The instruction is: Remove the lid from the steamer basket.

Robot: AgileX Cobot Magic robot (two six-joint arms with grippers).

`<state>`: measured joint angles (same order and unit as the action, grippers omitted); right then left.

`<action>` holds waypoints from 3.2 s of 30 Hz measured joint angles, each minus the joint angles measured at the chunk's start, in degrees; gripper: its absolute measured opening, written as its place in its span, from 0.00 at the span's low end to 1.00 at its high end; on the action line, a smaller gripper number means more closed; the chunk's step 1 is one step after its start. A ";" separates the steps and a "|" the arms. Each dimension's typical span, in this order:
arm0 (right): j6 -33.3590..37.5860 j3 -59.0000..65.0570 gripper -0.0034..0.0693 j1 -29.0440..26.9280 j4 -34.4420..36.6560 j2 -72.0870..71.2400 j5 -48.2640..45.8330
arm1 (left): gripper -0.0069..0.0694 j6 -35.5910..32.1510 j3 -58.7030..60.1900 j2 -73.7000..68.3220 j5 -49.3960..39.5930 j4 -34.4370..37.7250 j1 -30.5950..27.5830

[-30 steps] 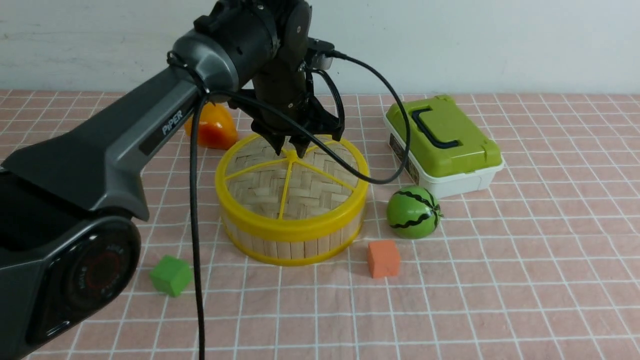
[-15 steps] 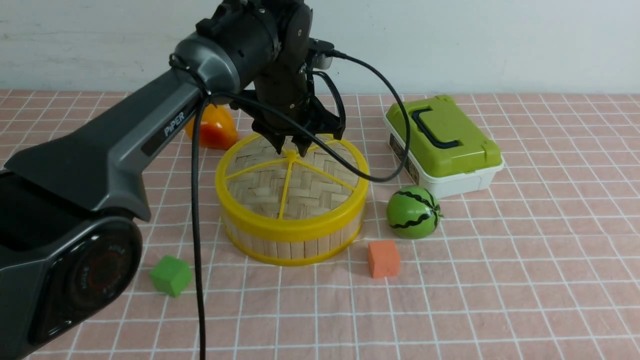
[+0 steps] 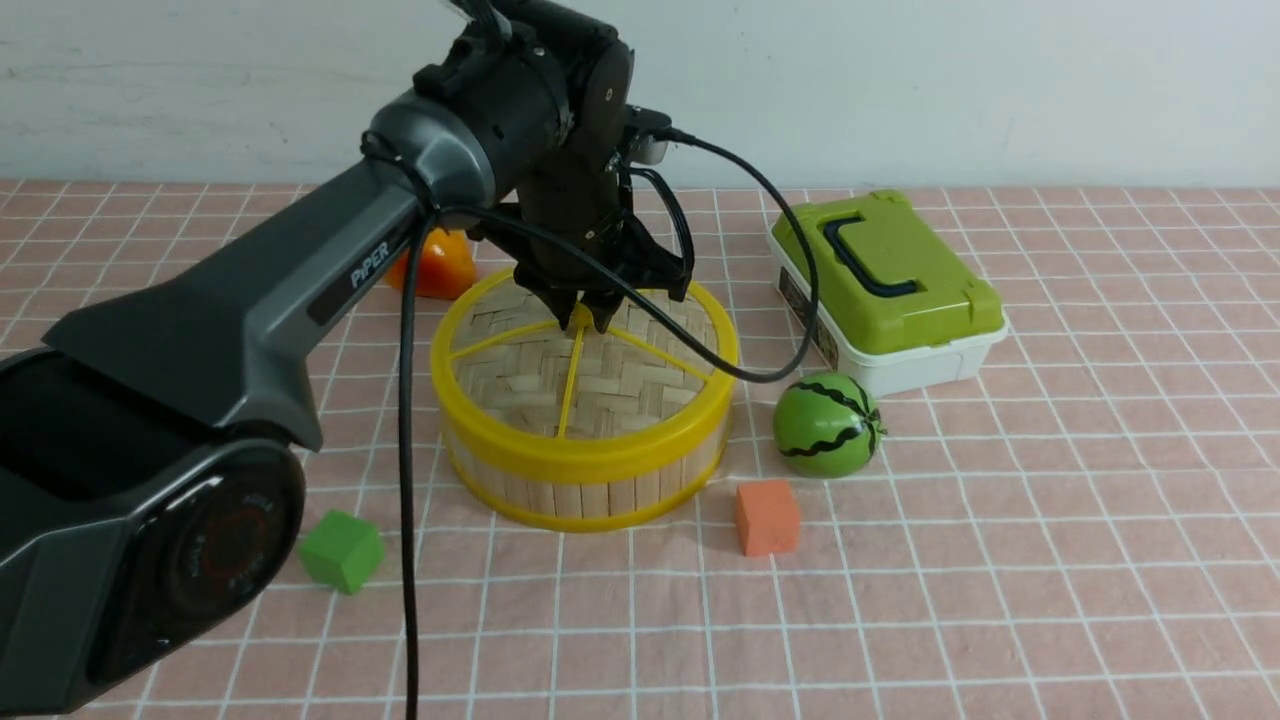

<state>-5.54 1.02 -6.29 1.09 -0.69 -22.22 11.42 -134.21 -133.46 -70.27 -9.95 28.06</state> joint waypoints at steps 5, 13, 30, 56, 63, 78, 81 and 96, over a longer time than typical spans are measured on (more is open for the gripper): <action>0.00 0.00 0.38 0.00 0.00 0.00 0.00 | 0.22 0.13 0.00 0.00 -0.14 -0.08 -0.05; 0.00 0.00 0.38 0.00 0.00 0.00 0.00 | 0.22 0.14 -2.49 0.27 -0.93 0.27 -0.05; 0.00 0.00 0.38 0.00 0.00 0.00 0.00 | 0.22 -1.96 -7.07 16.73 -0.93 -1.67 -10.85; 0.00 0.00 0.38 0.00 0.00 0.00 0.00 | 0.22 5.95 23.89 6.06 14.27 5.39 -26.30; 0.00 0.00 0.38 0.00 0.00 0.00 0.00 | 0.43 4.99 24.01 6.99 13.15 6.07 -26.30; 0.00 0.00 0.38 0.00 0.00 0.00 0.00 | 0.07 0.12 29.57 48.05 12.50 12.14 -26.30; 0.00 0.00 0.38 0.00 0.00 0.00 0.00 | 0.07 -0.10 37.76 57.30 15.99 12.49 -26.30; 0.00 0.00 0.38 0.00 0.00 0.00 0.00 | 0.07 -4.39 92.91 89.25 39.84 15.10 -26.30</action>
<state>-5.54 1.02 -6.29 1.09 -0.69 -22.22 7.03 -41.30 -44.21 -30.43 5.15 1.76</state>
